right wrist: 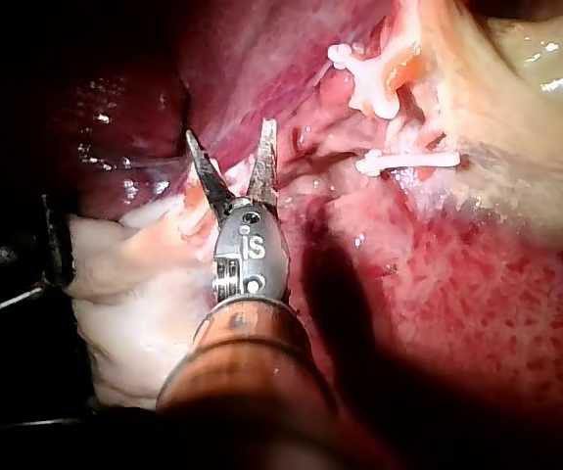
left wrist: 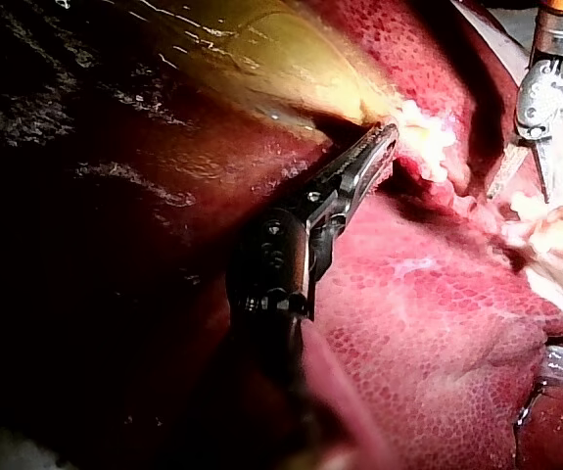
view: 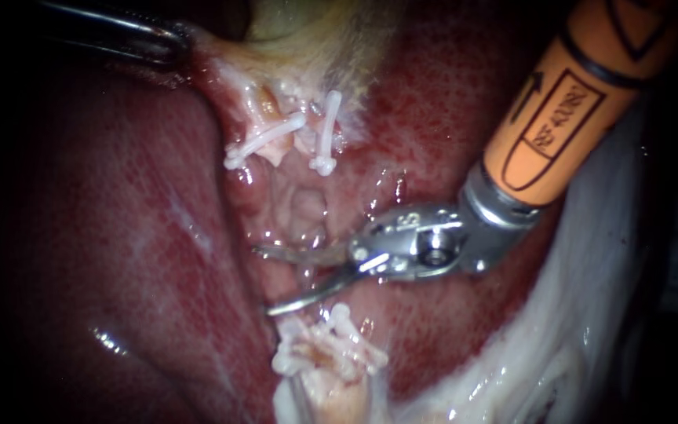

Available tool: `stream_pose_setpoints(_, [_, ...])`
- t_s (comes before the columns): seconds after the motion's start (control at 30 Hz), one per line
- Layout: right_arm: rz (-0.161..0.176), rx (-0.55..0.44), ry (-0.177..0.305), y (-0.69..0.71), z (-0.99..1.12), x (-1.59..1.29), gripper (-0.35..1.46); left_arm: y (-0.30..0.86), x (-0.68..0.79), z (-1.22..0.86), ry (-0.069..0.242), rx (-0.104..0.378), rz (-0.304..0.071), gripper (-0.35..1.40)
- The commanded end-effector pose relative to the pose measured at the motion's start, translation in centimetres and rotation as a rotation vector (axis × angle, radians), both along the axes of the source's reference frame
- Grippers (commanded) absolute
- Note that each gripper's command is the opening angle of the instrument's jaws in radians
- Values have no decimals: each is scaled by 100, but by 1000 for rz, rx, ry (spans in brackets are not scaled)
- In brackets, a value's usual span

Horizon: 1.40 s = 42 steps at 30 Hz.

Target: Go back from the cut right tube

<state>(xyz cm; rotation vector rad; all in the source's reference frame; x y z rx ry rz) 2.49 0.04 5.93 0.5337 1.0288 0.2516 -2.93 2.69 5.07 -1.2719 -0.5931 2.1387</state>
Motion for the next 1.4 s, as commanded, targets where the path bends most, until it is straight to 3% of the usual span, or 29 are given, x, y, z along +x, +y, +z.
stream_pose_setpoints(0.03, [-1, -30, -16, 1, -6, -7, 143, 0, 0, 0, 0, 0, 0, -35])
stream_pose_setpoints(0.1, [-4, -76, -41, 4, -16, -21, 143, 0, 0, 0, 0, 0, 0, -35])
stream_pose_setpoints(0.23, [-20, -190, -151, 14, -45, -60, 143, 0, 0, 0, 0, 0, 0, -35])
stream_pose_setpoints(0.53, [-19, -230, -219, 41, -82, -127, 143, 1, -2, 1, 0, 0, 0, -35])
stream_pose_setpoints(0.93, [-10, -227, -232, 46, -84, -135, 145, -4, -11, 11, 5, -7, -5, -35])
stream_pose_setpoints(1.07, [-10, -227, -232, 46, -83, -135, 145, -16, -25, 36, 3, -19, 5, -35])
stream_pose_setpoints(1.2, [-10, -227, -232, 45, -83, -135, 145, -29, -33, 66, 19, 1, 16, -35])
stream_pose_setpoints(1.4, [-11, -226, -231, 46, -80, -136, 145, -34, -38, 89, 32, 13, 24, -35])
